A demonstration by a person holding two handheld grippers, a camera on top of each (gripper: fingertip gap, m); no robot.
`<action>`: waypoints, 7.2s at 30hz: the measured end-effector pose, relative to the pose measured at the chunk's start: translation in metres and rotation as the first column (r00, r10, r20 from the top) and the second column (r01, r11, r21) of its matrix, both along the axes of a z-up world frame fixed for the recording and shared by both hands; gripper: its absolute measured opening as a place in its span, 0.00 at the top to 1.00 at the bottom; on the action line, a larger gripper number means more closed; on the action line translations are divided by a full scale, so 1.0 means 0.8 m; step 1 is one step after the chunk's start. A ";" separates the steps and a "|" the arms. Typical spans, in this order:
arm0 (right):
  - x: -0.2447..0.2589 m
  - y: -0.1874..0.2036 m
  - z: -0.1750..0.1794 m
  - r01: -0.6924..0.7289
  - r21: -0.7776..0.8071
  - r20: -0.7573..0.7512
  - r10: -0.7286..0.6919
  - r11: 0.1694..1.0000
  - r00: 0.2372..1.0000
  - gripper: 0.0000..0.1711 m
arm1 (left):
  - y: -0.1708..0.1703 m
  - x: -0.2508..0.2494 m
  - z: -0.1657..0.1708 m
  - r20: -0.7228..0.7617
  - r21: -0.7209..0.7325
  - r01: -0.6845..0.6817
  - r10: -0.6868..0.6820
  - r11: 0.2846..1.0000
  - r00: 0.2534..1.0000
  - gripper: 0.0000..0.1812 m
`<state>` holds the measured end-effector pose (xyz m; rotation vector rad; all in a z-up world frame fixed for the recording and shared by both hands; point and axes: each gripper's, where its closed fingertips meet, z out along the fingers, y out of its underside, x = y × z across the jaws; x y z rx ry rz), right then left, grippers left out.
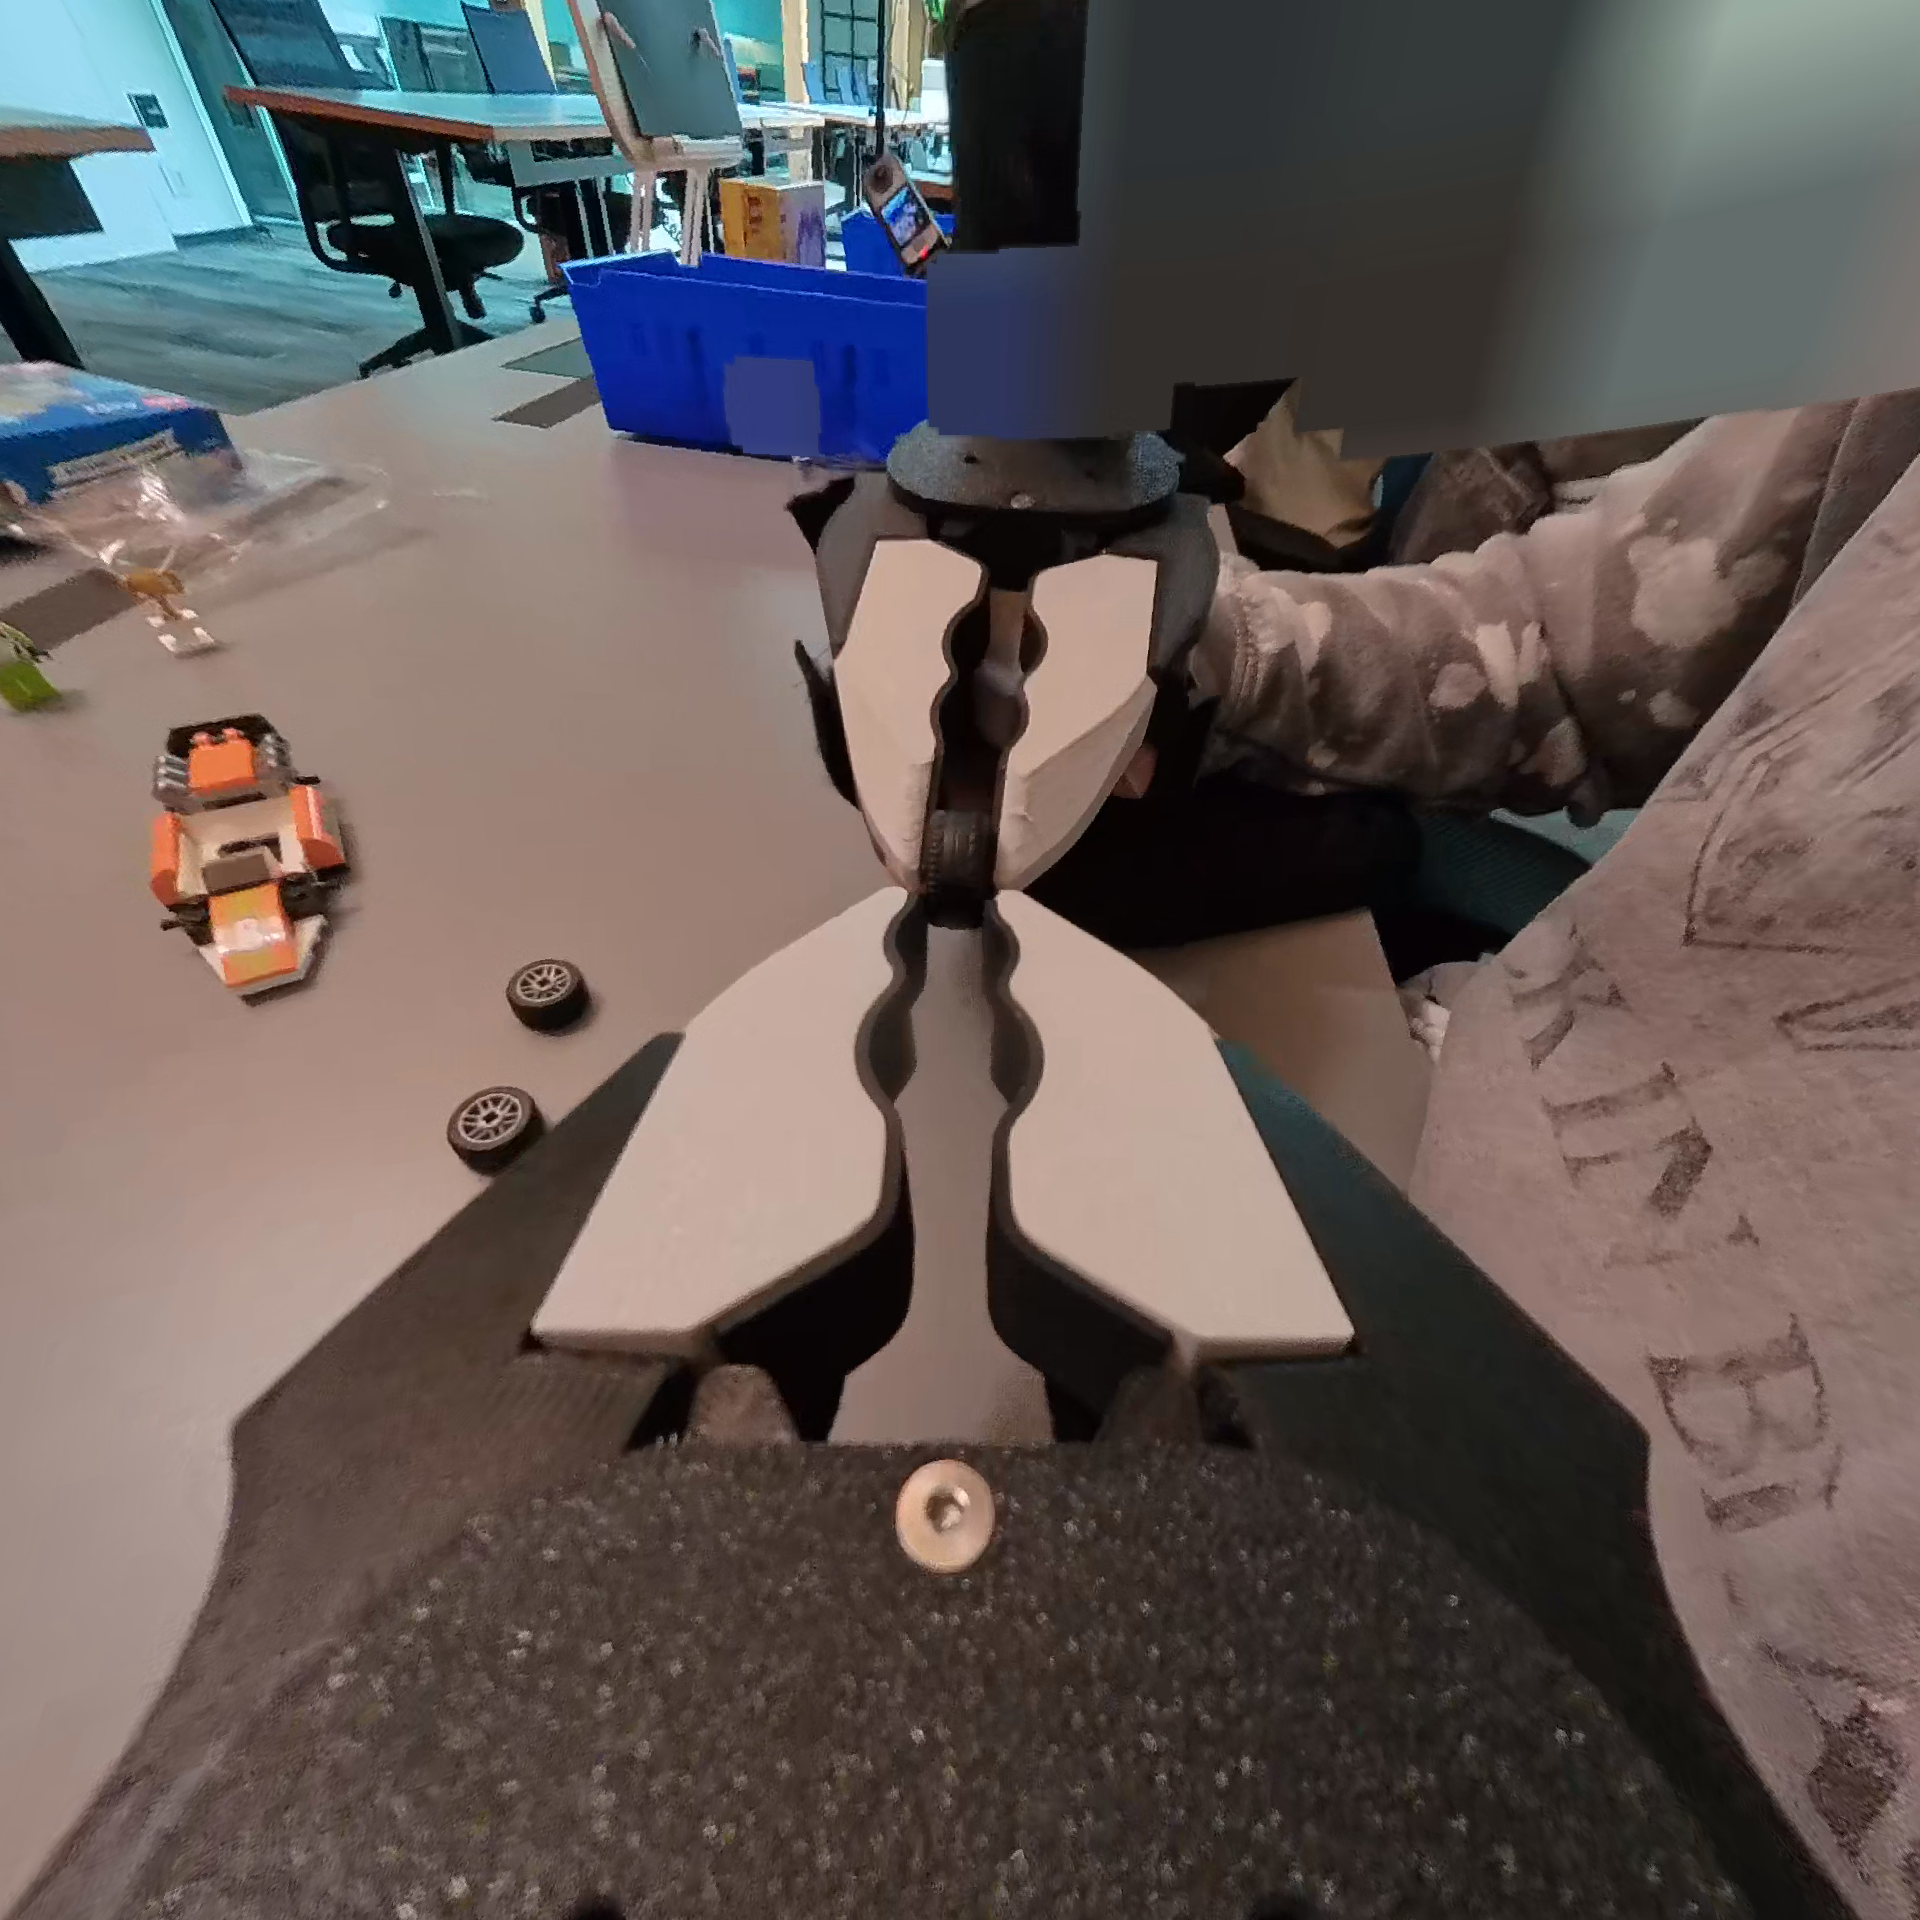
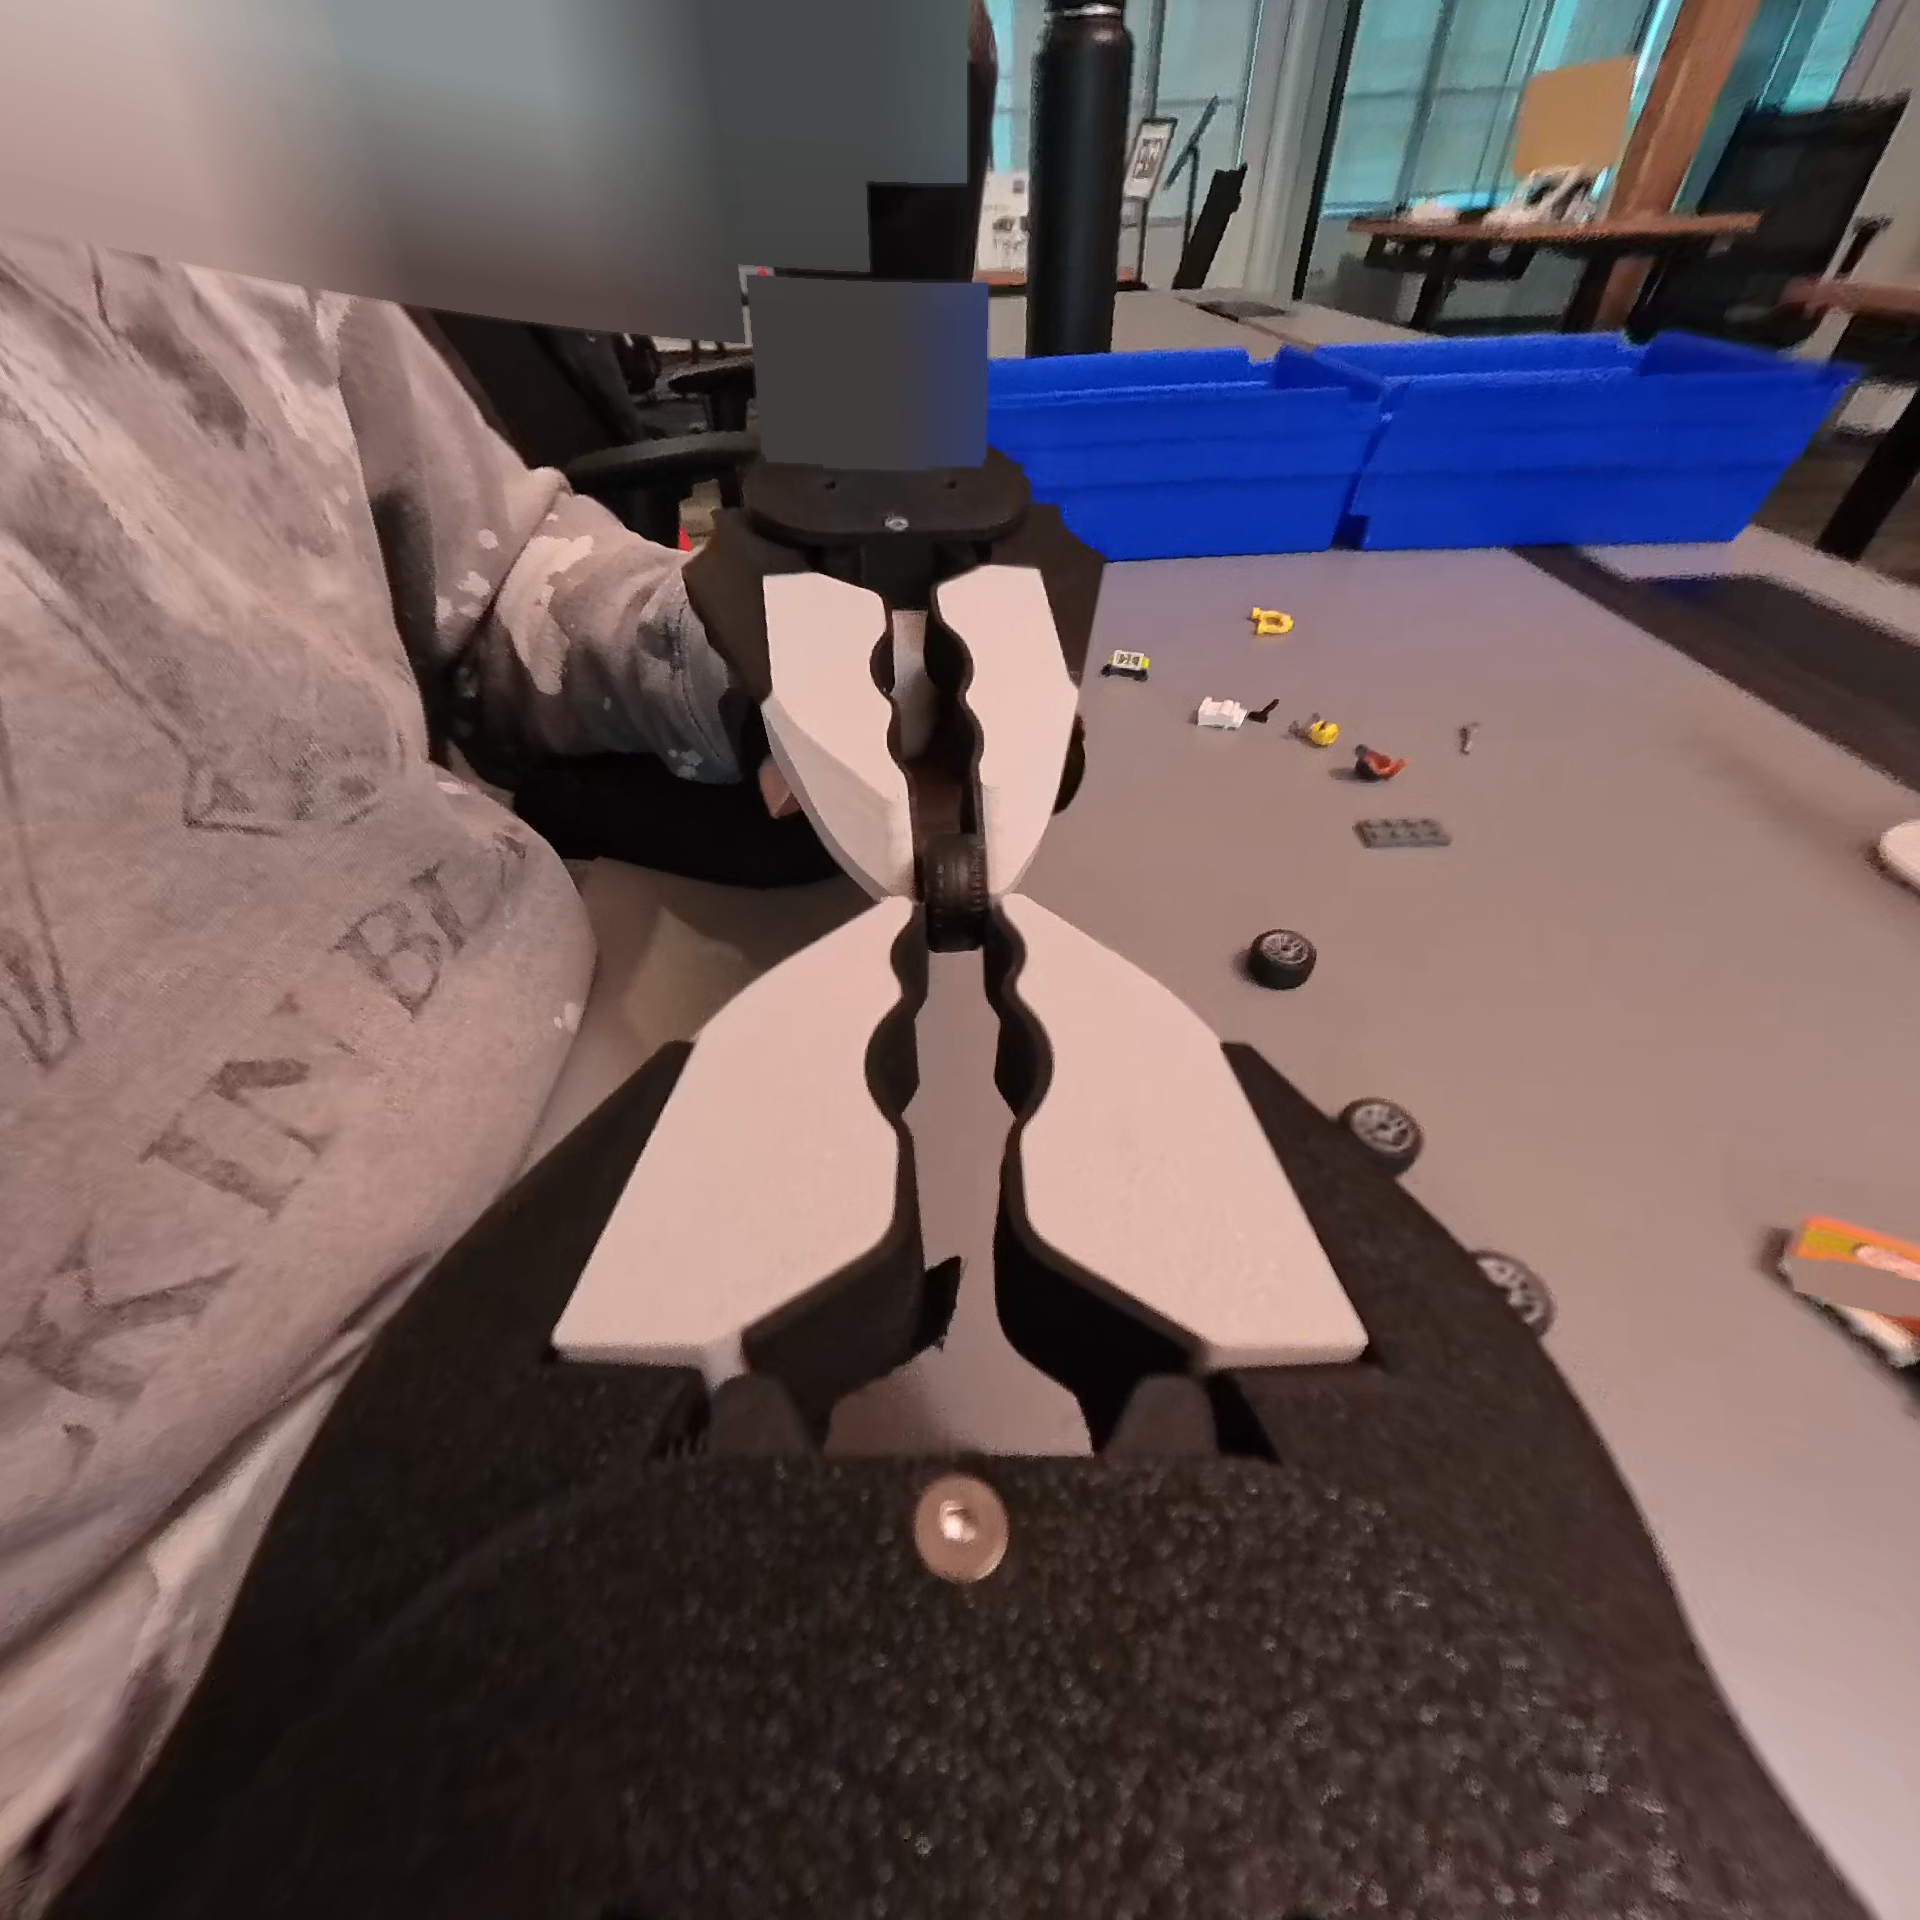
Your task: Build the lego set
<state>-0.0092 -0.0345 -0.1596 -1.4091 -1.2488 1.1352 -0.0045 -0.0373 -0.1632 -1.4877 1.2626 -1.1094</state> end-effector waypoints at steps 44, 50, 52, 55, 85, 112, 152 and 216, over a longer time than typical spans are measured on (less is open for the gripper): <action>-0.005 0.033 -0.021 0.204 0.437 0.185 -0.309 0.876 0.933 0.88 | 0.032 0.000 -0.013 0.161 -0.710 0.036 0.113 0.703 0.980 0.94; 0.017 0.058 -0.025 0.297 0.314 0.201 -0.369 0.902 0.908 0.88 | 0.053 -0.009 -0.011 0.131 -0.597 -0.082 0.198 0.798 0.971 0.92; 0.042 0.085 -0.039 0.369 0.268 0.269 -0.437 0.890 0.858 0.88 | 0.066 -0.020 -0.009 0.125 -0.575 -0.134 0.248 0.807 0.961 0.92; 0.082 0.124 -0.069 0.467 0.201 0.411 -0.506 0.861 0.758 0.88 | 0.102 -0.048 0.000 0.135 -0.524 -0.265 0.387 0.809 0.912 0.92; 0.153 0.239 -0.063 0.310 0.328 0.608 -0.450 0.892 0.654 0.78 | 0.122 -0.069 -0.008 0.058 -0.321 -0.422 0.462 0.848 0.885 0.95; 0.092 0.283 -0.119 0.111 0.057 0.757 -0.115 0.992 0.643 0.75 | 0.133 -0.072 -0.033 0.003 -0.355 -0.428 0.459 0.831 0.888 0.96; 0.119 0.546 0.145 0.832 0.062 0.055 -0.834 0.551 0.549 0.97 | 0.531 0.052 0.129 -0.285 0.582 -0.385 0.623 0.716 0.728 0.98; 0.089 0.535 0.167 0.556 0.746 -0.005 -0.832 0.366 0.554 0.98 | 0.534 -0.003 0.143 -0.133 0.380 -0.548 0.630 0.746 0.765 0.95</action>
